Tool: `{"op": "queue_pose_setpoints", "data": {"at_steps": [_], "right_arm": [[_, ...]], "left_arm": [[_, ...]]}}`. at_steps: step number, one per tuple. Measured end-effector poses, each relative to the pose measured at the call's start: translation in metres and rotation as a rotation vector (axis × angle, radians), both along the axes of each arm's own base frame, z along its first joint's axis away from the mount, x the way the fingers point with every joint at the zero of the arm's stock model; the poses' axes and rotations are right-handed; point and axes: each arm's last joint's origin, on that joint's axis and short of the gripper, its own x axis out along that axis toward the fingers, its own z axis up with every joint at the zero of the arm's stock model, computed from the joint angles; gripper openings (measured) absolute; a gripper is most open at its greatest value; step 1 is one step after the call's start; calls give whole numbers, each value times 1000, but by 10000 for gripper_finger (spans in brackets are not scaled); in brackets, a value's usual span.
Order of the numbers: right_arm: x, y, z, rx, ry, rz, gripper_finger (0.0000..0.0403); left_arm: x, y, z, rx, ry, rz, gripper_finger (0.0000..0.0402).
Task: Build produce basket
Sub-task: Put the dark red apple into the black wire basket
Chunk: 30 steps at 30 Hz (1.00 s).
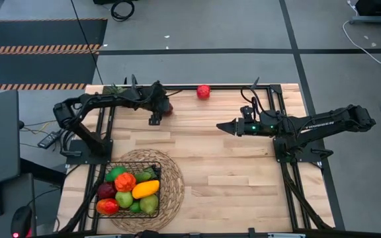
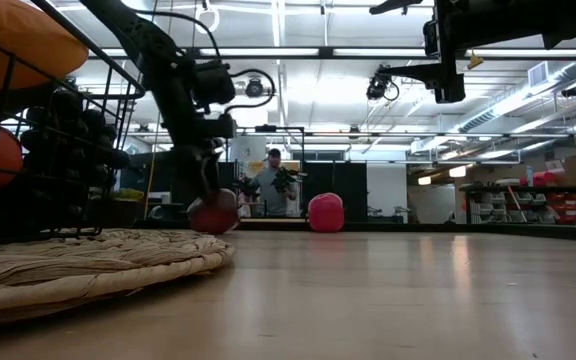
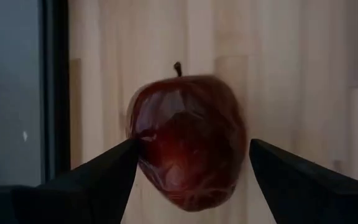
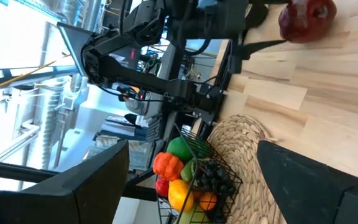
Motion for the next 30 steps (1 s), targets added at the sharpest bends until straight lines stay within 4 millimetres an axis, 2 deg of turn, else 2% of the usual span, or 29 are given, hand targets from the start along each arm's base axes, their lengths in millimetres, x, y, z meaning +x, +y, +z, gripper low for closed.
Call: {"op": "queue_pose_setpoints", "data": {"at_steps": [7,14,17,24,30], "right_arm": [[0,0,0,7,-5,-1,357],[0,0,0,3,-4,-1,357],[0,0,0,2,-4,-1,357],[0,0,0,-12,-1,1,357],[0,0,0,-22,2,12,357]], "left_arm": [[3,1,-13,-87,-11,120,314],[6,0,-14,-156,-73,184,314],[8,1,-7,-169,-102,224,309],[21,7,20,-223,-234,309,254],[34,-2,36,-270,-271,313,189]]}}
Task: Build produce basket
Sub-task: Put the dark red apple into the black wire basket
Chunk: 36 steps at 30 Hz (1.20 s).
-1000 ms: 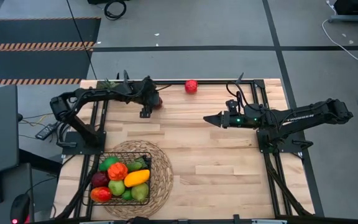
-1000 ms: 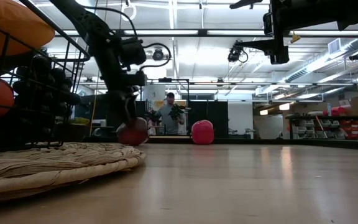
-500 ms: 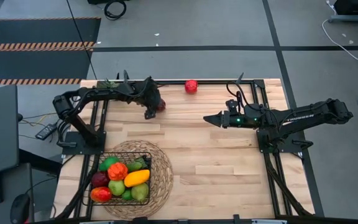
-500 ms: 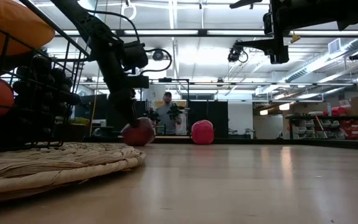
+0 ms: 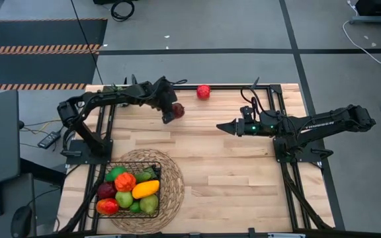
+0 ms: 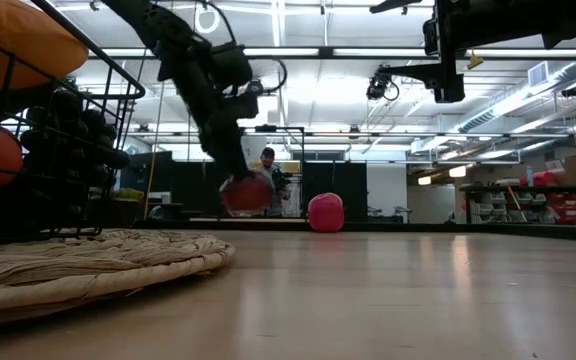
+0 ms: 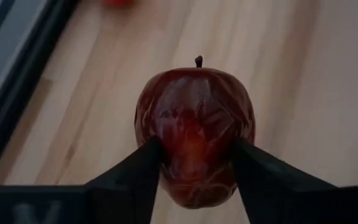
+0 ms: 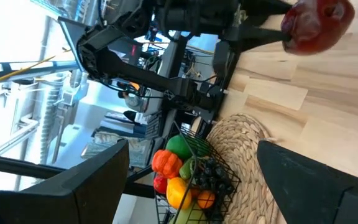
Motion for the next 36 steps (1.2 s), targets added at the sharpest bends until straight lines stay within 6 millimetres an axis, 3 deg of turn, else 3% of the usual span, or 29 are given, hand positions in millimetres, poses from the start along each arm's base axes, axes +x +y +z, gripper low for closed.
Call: {"op": "queue_pose_setpoints", "data": {"at_steps": [17,21,25,28,31,36], "right_arm": [[0,1,0,-122,14,82,357],[0,1,-3,-108,48,91,357],[-8,-5,-21,-58,245,76,356],[-16,-11,-29,-133,370,94,352],[-21,-19,-25,-236,372,92,347],[-22,-35,0,-494,450,49,346]], "left_arm": [[34,-71,93,-94,13,-96,141],[36,-77,101,-110,-9,-35,134],[36,-80,101,-164,-16,56,148],[36,-86,100,-192,-5,84,161],[38,-94,100,-218,-11,100,168],[41,-111,100,-251,-14,105,164]]}}
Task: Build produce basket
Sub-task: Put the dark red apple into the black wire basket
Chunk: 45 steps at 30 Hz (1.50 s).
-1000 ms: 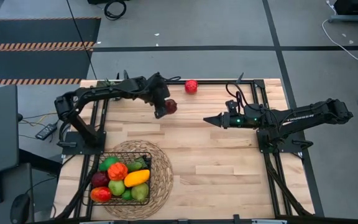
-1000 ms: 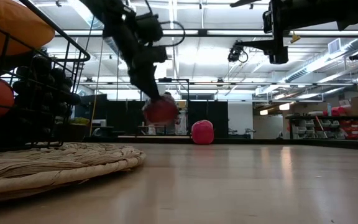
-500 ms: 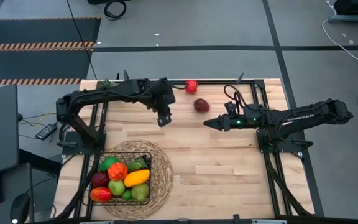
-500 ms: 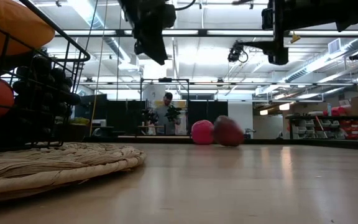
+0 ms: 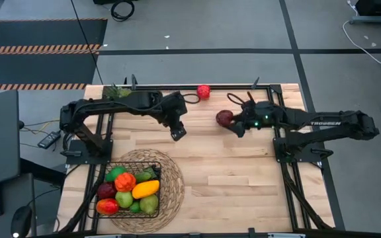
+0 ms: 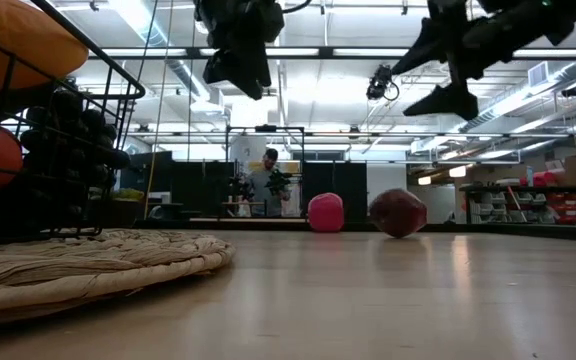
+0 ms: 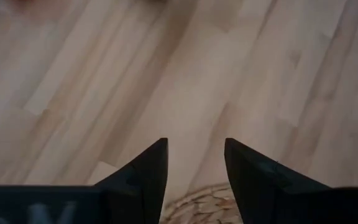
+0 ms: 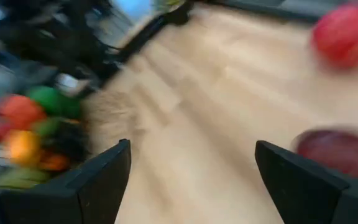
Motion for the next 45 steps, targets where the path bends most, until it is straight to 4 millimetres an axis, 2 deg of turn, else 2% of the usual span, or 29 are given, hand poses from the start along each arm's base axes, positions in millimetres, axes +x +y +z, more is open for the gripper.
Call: {"op": "queue_pose_setpoints", "data": {"at_steps": [5,8,12,18,23,30,35,45], "right_arm": [[6,-18,11,-220,258,51,346],[11,-34,14,-230,431,-31,346],[23,-60,11,-23,489,-234,346],[45,-89,-31,267,575,-272,346],[53,-95,-57,468,628,-239,346],[55,-96,-70,516,692,-251,346],[55,-93,-64,566,649,-227,346],[54,-83,-18,517,343,-8,346]], "left_arm": [[1,-12,0,13,3,-57,162],[2,-12,0,29,3,-71,167],[1,-8,0,84,12,-39,173],[-1,7,0,104,15,15,182],[-3,18,0,114,19,30,183],[-5,26,0,143,25,5,183],[-5,27,0,138,25,7,182],[-5,27,0,111,17,-8,187]]}}
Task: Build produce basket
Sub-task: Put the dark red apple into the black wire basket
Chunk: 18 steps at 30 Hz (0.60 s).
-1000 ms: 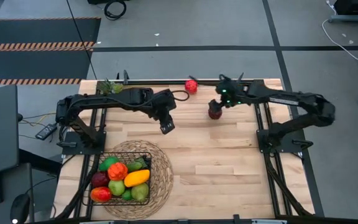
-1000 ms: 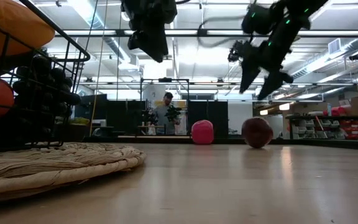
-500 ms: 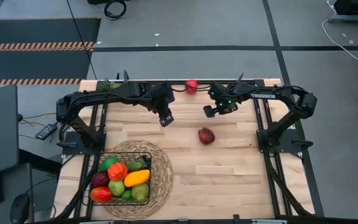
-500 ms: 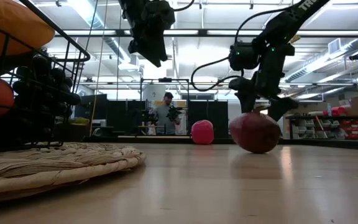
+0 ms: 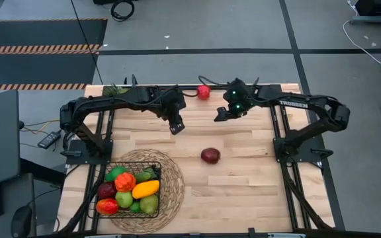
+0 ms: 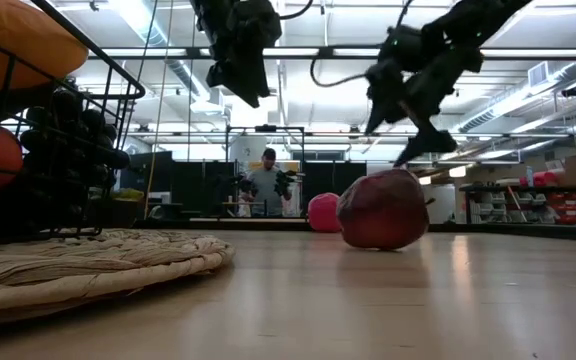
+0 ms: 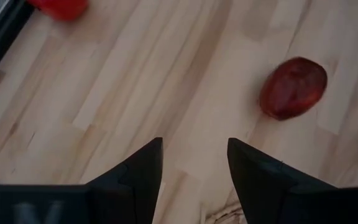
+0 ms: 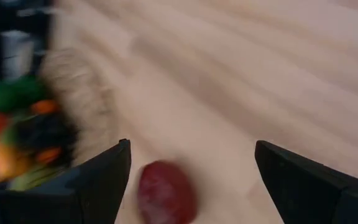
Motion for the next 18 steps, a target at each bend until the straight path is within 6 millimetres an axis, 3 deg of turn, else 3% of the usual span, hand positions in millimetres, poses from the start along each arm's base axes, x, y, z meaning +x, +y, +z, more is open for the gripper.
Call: {"op": "queue_pose_setpoints", "data": {"at_steps": [7,11,18], "right_arm": [[5,18,18,45,-139,98,346],[8,35,15,45,-109,199,346],[7,85,5,-28,24,496,346]], "left_arm": [[9,-7,5,-101,-113,41,188],[21,-26,12,-196,-242,25,188],[35,-64,19,-250,-353,20,188]]}}
